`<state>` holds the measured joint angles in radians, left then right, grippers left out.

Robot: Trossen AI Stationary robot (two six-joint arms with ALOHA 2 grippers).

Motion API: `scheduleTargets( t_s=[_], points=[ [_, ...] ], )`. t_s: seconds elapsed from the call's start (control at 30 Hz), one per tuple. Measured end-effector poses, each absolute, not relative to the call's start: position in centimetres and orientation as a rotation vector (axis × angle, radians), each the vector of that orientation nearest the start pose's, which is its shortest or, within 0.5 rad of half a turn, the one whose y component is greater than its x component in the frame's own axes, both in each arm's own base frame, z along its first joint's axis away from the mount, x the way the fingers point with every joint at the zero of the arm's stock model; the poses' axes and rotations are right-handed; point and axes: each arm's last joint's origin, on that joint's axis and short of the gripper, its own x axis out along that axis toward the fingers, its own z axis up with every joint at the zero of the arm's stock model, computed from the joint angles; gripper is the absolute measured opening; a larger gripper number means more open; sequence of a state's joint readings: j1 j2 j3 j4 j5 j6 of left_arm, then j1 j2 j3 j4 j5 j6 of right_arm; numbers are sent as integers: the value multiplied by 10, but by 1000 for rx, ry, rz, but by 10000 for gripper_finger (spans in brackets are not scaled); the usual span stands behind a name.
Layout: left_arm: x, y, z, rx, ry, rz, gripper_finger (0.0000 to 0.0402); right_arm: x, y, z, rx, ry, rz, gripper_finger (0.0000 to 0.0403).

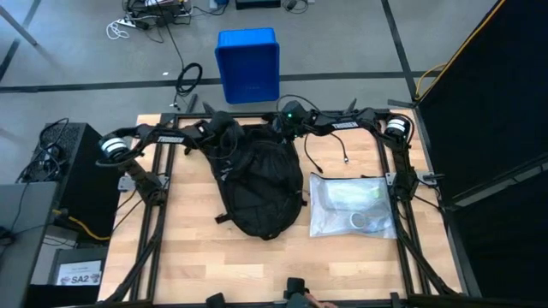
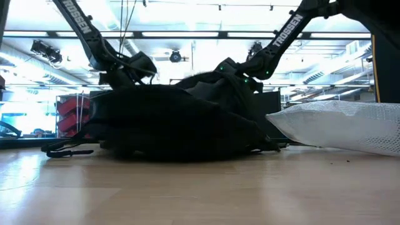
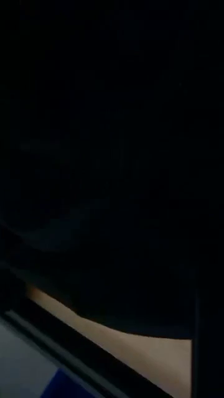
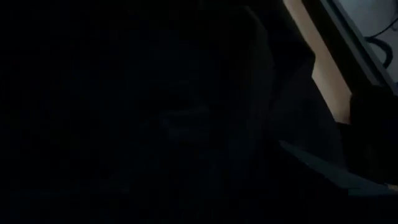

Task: Unpack backpack
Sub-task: Remove the smartphone from the backpack

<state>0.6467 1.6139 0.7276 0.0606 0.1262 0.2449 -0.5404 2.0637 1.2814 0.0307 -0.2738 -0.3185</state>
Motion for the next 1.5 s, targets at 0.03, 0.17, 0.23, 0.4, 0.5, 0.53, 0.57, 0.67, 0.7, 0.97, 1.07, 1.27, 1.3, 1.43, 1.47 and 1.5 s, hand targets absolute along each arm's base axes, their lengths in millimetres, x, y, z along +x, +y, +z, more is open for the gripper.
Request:
scheduleTargets(
  t_s=[0.03, 0.17, 0.23, 0.4, 0.5, 0.53, 0.57, 0.67, 0.7, 0.97, 1.07, 1.27, 1.3, 1.43, 1.47, 1.5],
  points=[
    [241, 178, 143, -78, 833, 399, 141, 374, -215, 141, -16, 722, -142, 201],
    [244, 182, 148, -57, 832, 428, 23, 375, -217, 147, -45, 728, -148, 68],
    [247, 184, 153, -48, 820, 436, 10, 374, -218, 154, -53, 741, -160, 20],
    [255, 191, 176, -10, 772, 473, 1, 368, -214, 182, -106, 757, -243, 6],
    [257, 191, 201, 34, 727, 476, 0, 362, -205, 208, -141, 752, -284, 3],
    [258, 189, 211, 51, 707, 474, 0, 360, -201, 216, -155, 751, -295, 2],
    [258, 186, 220, 74, 693, 469, 0, 358, -196, 226, -174, 746, -306, 2],
    [254, 176, 254, 121, 629, 469, 0, 351, -179, 257, -239, 712, -337, 1],
    [252, 172, 267, 144, 600, 472, 0, 348, -173, 268, -259, 693, -349, 1],
    [223, 128, 346, 259, 327, 447, 0, 323, -124, 340, -363, 519, -388, 1],
    [214, 113, 363, 280, 262, 423, 0, 315, -110, 355, -378, 471, -379, 0],
    [212, 103, 366, 257, 266, 388, 0, 314, -97, 359, -380, 472, -379, 0],
    [213, 103, 363, 249, 283, 386, 0, 316, -97, 357, -372, 479, -379, 0],
    [222, 108, 346, 216, 396, 384, 0, 326, -103, 337, -333, 565, -382, 0],
    [223, 109, 341, 206, 426, 382, 0, 328, -105, 330, -321, 598, -379, 0],
    [226, 111, 336, 189, 453, 386, 0, 331, -108, 323, -313, 628, -375, 0]
  ],
)
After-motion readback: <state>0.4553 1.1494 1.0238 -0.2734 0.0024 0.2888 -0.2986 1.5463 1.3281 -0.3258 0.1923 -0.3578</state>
